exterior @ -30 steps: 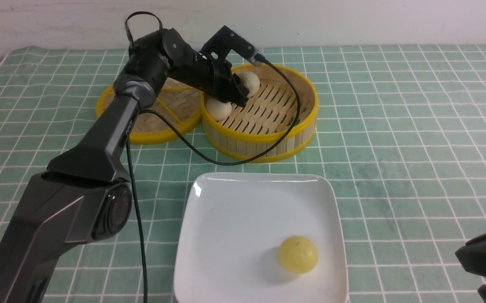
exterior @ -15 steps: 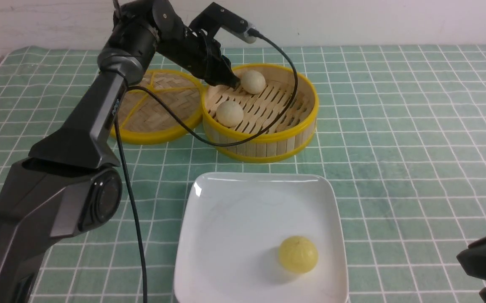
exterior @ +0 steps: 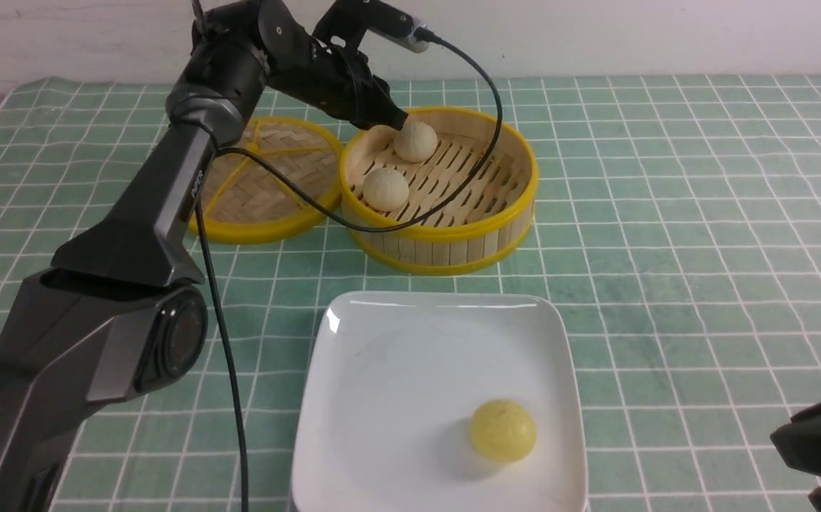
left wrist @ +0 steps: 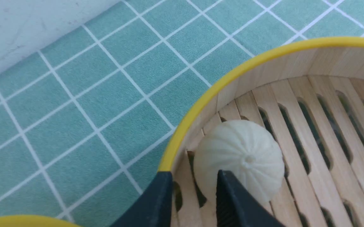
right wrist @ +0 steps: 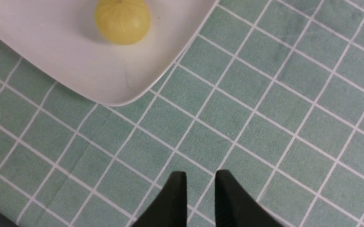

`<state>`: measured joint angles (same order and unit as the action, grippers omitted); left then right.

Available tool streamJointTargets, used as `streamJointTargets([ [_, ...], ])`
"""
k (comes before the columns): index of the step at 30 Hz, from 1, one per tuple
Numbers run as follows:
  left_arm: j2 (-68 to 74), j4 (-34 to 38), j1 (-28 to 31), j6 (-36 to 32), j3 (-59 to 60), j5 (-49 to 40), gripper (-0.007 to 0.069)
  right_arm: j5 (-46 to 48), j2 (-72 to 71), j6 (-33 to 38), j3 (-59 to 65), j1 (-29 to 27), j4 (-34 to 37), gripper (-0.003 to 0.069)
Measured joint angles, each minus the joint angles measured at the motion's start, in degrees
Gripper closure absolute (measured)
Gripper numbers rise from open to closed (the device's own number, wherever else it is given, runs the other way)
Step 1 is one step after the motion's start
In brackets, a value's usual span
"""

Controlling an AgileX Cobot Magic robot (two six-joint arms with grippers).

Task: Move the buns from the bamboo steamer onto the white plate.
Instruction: 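Reach into the bamboo steamer and grasp a bun with the left gripper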

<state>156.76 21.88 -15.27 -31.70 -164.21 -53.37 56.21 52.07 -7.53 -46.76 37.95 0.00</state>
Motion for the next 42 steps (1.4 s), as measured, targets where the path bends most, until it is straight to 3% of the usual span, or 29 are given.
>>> streamJointTargets([
  [7,2.2,7.9,0.9,-0.9,0.1,0.3,0.0157,0.0,0.0,0.0,0.0,0.0,0.8,0.0491],
  [9,2.6,9.6,1.2,-2.4,0.1,0.7,0.0148,0.0,0.0,0.0,0.0,0.0,0.9,0.0489],
  [15,6.2,22.1,2.3,-17.3,0.0,3.0,0.0155,-0.1,0.0,0.0,0.0,0.0,0.9,0.0481],
  [19,7.4,26.0,2.3,-24.4,-0.1,4.1,0.0162,-0.2,0.0,0.0,0.0,0.0,0.9,0.0478],
  [24,7.4,24.5,2.3,-26.8,-0.1,4.1,0.0164,-0.2,0.0,0.0,0.0,0.0,0.9,0.0478],
  [28,7.4,16.1,1.3,-26.1,-0.4,6.8,0.0165,-0.2,0.0,0.0,0.0,0.0,0.9,0.0473],
  [32,8.7,10.5,1.0,-16.0,-0.5,17.7,0.0165,-0.2,0.0,0.0,0.0,0.0,0.8,0.0467],
  [38,9.7,9.0,1.0,-11.6,-0.8,22.3,0.0169,-0.2,0.0,0.0,0.0,0.0,0.8,0.0466],
  [40,9.8,8.5,1.0,-11.4,-0.8,22.6,0.0197,-0.3,0.0,0.0,0.0,0.0,0.8,0.0463],
  [42,9.8,7.9,1.0,-11.3,-0.8,22.8,0.0281,-0.3,0.0,0.0,0.0,0.0,0.8,0.0461],
])
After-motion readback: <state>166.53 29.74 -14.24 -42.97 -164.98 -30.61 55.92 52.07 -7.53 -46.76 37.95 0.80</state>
